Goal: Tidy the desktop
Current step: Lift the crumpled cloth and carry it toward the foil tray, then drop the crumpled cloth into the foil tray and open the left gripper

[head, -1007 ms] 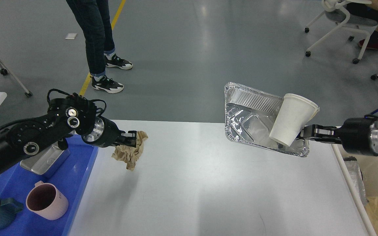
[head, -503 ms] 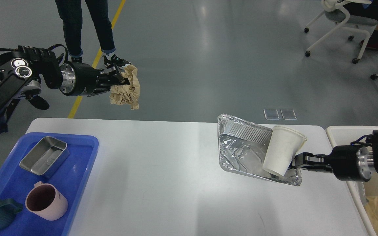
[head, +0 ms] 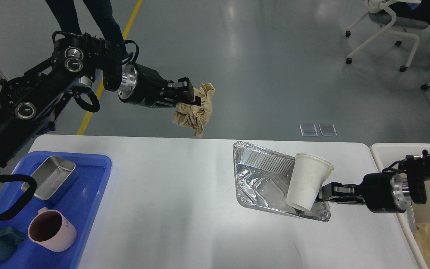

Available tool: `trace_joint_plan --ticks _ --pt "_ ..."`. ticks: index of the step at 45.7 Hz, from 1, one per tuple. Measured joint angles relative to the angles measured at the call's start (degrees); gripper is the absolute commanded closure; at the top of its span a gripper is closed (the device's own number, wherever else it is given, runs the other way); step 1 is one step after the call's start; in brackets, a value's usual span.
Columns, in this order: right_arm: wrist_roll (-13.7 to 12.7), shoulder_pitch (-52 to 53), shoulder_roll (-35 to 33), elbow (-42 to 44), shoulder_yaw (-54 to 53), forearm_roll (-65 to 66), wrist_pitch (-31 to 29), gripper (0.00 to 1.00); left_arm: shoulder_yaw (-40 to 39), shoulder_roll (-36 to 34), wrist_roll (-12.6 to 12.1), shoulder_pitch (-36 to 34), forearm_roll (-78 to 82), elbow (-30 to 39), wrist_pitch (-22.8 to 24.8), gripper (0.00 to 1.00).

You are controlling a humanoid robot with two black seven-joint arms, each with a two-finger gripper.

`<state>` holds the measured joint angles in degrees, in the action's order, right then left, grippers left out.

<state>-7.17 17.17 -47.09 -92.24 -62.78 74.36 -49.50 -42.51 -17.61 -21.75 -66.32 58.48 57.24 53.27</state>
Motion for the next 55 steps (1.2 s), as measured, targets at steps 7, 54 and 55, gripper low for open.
trace_joint_plan --ticks 7,54,55 --pt "0.01 0.23 1.10 0.04 0.19 0.04 -0.34 1.00 0.34 4.33 0.03 -1.55 -0.17 -0.12 -0.23 0.97" --pt "-3.67 1.62 5.67 2.10 0.38 0.32 -1.30 1.00 5.25 23.64 -0.20 -9.48 -0.39 -7.06 -1.62 0.92" --pt "-3.69 1.70 5.65 2.55 0.37 0.30 -1.30 1.00 5.25 23.54 -0.21 -9.47 -0.39 -7.00 -1.39 0.92"
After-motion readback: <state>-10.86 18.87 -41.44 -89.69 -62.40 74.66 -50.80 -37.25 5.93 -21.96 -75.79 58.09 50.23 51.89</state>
